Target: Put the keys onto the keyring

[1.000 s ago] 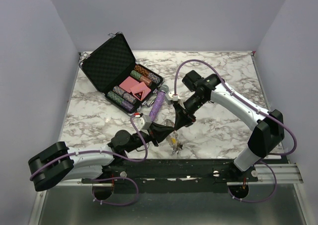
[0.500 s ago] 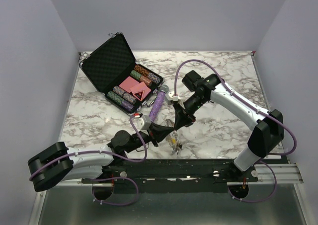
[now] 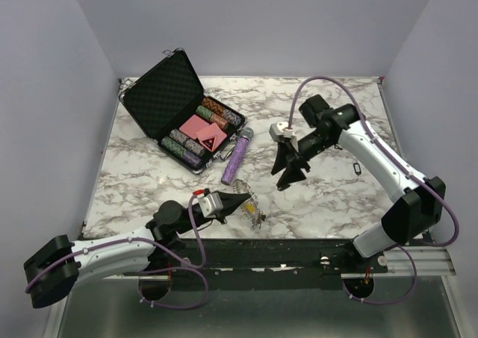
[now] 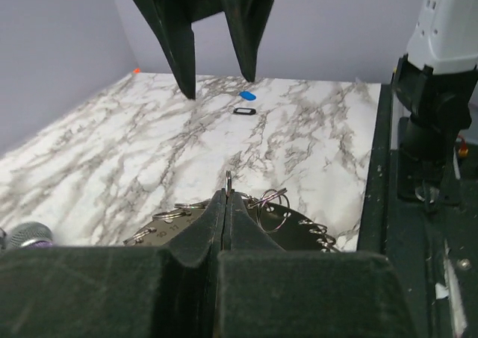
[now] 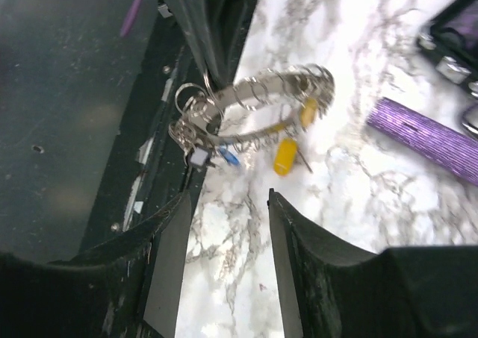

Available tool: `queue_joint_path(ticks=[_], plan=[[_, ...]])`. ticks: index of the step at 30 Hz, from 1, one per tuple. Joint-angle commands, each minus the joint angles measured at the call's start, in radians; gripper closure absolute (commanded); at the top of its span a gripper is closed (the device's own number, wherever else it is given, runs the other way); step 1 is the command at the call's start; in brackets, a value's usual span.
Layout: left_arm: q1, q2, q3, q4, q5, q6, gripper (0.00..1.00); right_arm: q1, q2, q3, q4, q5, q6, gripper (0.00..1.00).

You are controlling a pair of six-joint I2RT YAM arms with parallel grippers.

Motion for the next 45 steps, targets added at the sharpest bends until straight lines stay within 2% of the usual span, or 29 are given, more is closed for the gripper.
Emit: queue_joint_path(ticks=[1,6,11,14,19,25,33,36,38,43,45], plan=[[0.003,-0.101,0.057,-0.171,0.101,0.233,1.0,-0.086,-0.099,-0.049,-0.044,-0.056,-0.039,0.45],[0.003,-0.143,0.126,-0.335,0.123,0.301,1.0,-0.166,-0.155,-0.112,-0.002,-0.073,-0.017,0.4],[0.003,-0.166,0.16,-0.409,0.121,0.29,1.0,-0.241,-0.168,-0.129,0.035,-0.088,0.024,0.39],[0.003,-0.192,0.19,-0.478,0.114,0.273,1.0,-0.303,-0.181,-0.147,0.108,-0.076,0.11,0.39],[0.005,-0.267,0.268,-0.648,0.108,0.278,1.0,-0.431,-0.222,-0.211,0.278,0.039,0.311,0.36],[0.006,-0.322,0.348,-0.831,0.135,0.296,1.0,-0.611,-0.219,-0.224,0.297,0.116,0.382,0.36],[0.017,-0.364,0.334,-0.831,0.141,0.284,1.0,-0.731,-0.247,-0.288,0.409,0.37,0.518,0.35],[0.023,-0.364,0.331,-0.836,0.163,0.287,1.0,-0.74,-0.215,-0.267,0.395,0.423,0.466,0.35],[0.023,-0.362,0.339,-0.849,0.177,0.295,1.0,-0.761,-0.181,-0.248,0.368,0.424,0.365,0.35],[0.025,-0.365,0.339,-0.866,0.187,0.305,1.0,-0.889,-0.049,-0.193,0.224,0.3,-0.054,0.33],[0.025,-0.364,0.341,-0.866,0.192,0.307,1.0,-0.924,0.02,-0.167,0.193,0.277,-0.144,0.32]])
